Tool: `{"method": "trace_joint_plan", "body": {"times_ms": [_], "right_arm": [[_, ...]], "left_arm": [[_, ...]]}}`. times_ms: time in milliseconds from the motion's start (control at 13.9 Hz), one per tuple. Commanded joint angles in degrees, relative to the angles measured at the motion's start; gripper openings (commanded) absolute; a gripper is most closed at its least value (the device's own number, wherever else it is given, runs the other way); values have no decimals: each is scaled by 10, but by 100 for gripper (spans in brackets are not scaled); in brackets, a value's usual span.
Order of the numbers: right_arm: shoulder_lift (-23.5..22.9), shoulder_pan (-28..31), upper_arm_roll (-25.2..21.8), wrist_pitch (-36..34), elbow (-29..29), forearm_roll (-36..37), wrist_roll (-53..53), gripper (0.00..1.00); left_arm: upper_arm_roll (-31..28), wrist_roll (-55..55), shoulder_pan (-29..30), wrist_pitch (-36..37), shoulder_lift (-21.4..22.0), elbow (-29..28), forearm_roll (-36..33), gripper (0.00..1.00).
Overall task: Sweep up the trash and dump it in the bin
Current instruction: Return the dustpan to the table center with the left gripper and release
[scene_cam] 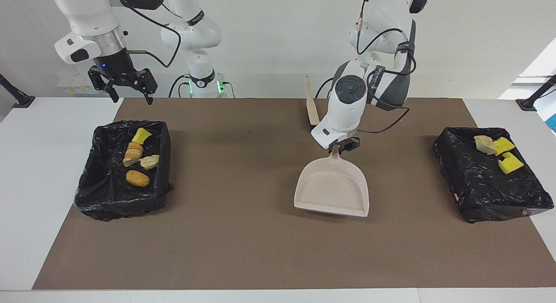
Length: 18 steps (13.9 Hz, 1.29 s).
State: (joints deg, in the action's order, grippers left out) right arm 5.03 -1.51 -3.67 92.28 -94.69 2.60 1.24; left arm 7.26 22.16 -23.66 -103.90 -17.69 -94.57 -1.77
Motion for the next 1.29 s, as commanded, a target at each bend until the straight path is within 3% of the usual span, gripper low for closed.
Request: {"method": "trace_joint_plan", "body": {"times_ms": [0,502,933,1005,1076,1148,1220], "right_arm": [[10,1,1,-4,-12,-10,-3,100],[10,1,1,-4,-11,-10,-3,100],[10,1,1,-4,-11,-8,-1,100],[10,4,0,-6,-11,-4,1,100],[14,8,-3,-16,-12,-11,2,100],[15,8,-4,-25,-12,-18,2,100],[15,4,0,-32,-12,-22,4,100]], "left_arm": [[-11,46,-23,-36,-2,-10,14,0],[-11,30,-17,-103,6,-82,26,0],[-11,41,-27,-123,-13,-99,41,0],[-11,42,-26,-128,-15,-97,42,19],[-11,41,-27,-133,-15,-97,42,69],[-11,38,-28,-133,-13,-95,41,100],[-12,37,-26,-128,-7,-92,41,100]]}}
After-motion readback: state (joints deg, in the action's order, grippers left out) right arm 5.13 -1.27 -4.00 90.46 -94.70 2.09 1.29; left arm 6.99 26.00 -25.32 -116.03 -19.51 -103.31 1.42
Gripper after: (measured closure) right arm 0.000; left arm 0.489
